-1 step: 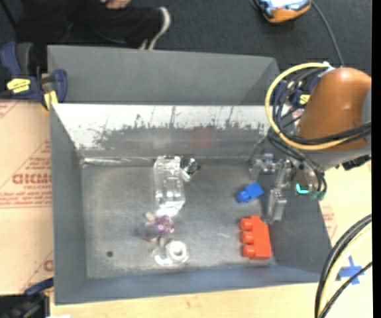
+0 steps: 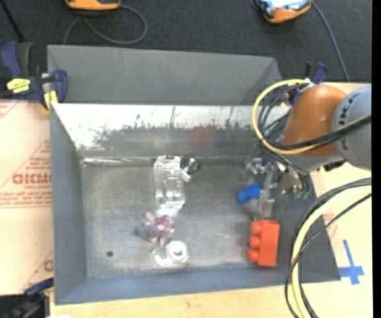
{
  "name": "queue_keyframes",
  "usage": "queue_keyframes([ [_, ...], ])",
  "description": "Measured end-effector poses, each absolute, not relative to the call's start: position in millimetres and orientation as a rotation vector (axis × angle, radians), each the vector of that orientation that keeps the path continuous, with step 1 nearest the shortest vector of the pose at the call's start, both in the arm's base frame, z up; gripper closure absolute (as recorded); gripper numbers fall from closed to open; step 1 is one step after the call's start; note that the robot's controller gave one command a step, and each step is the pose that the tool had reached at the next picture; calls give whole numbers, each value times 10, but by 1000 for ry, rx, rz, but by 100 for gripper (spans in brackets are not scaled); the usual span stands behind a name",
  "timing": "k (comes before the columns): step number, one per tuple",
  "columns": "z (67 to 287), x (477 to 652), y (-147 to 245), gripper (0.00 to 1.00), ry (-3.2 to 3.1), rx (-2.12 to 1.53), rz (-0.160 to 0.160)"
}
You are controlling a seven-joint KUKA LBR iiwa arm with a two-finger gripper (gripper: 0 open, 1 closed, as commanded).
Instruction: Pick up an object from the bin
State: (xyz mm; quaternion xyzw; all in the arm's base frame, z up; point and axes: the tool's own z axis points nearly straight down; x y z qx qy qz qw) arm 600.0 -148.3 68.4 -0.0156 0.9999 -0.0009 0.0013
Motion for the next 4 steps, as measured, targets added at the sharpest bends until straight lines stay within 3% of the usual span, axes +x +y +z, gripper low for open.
queue_keyframes([
  [4, 732, 6044, -1543, 0, 3125, -58, -18],
])
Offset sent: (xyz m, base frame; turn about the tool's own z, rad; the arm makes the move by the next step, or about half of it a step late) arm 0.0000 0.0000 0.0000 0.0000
